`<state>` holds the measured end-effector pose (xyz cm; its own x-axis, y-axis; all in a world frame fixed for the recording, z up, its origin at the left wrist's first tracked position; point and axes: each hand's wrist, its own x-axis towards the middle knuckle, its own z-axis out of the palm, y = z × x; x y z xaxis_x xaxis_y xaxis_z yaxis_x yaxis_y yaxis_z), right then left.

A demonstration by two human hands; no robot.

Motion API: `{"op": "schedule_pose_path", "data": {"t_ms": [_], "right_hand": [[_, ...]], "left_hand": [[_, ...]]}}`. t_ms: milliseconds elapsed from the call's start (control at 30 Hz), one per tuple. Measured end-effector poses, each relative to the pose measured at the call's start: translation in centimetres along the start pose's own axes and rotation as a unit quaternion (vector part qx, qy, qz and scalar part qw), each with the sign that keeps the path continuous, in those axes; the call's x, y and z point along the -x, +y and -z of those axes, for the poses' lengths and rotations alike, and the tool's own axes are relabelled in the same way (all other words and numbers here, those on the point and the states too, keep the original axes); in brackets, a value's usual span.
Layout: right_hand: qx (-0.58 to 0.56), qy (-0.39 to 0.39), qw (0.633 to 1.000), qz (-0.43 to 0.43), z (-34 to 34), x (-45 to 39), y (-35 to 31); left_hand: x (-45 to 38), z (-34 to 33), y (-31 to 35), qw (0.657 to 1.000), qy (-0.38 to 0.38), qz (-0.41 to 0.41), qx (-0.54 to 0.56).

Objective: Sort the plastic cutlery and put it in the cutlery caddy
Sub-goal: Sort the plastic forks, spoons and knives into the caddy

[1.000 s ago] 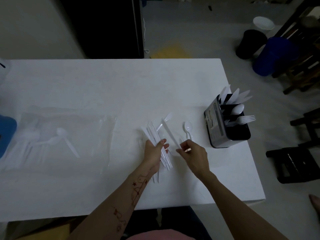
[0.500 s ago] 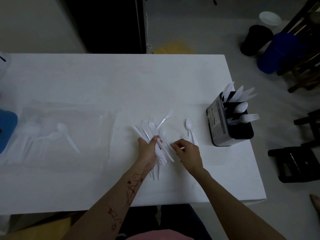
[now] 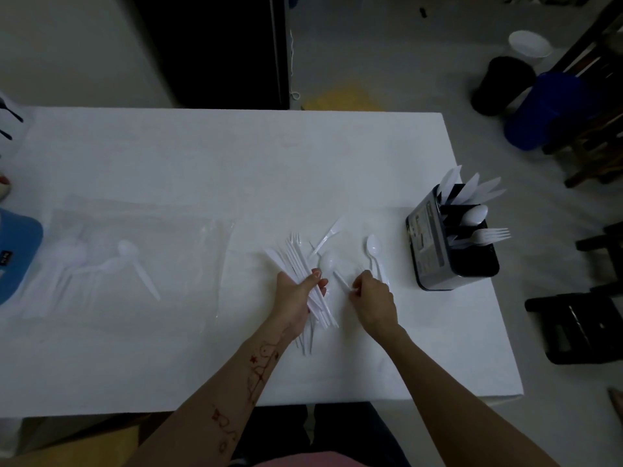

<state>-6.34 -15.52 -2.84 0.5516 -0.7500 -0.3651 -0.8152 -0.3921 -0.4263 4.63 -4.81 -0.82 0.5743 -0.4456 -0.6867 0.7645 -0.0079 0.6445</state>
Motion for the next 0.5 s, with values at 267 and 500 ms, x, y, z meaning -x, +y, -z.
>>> {"op": "schedule_pose_path", "data": {"t_ms": [267, 500], "right_hand": [[-0.070, 0.082, 0.994, 0.000, 1.1, 1.2, 2.0], [-0.111, 0.064, 0.987, 0.097, 0.9, 2.0, 0.2]], "left_hand": [[-0.3, -1.1, 0.2, 1.000, -0.012, -0.003, 0.015], [-1.1, -1.2, 0.1, 0.999, 0.017, -0.033, 0.008]]}}
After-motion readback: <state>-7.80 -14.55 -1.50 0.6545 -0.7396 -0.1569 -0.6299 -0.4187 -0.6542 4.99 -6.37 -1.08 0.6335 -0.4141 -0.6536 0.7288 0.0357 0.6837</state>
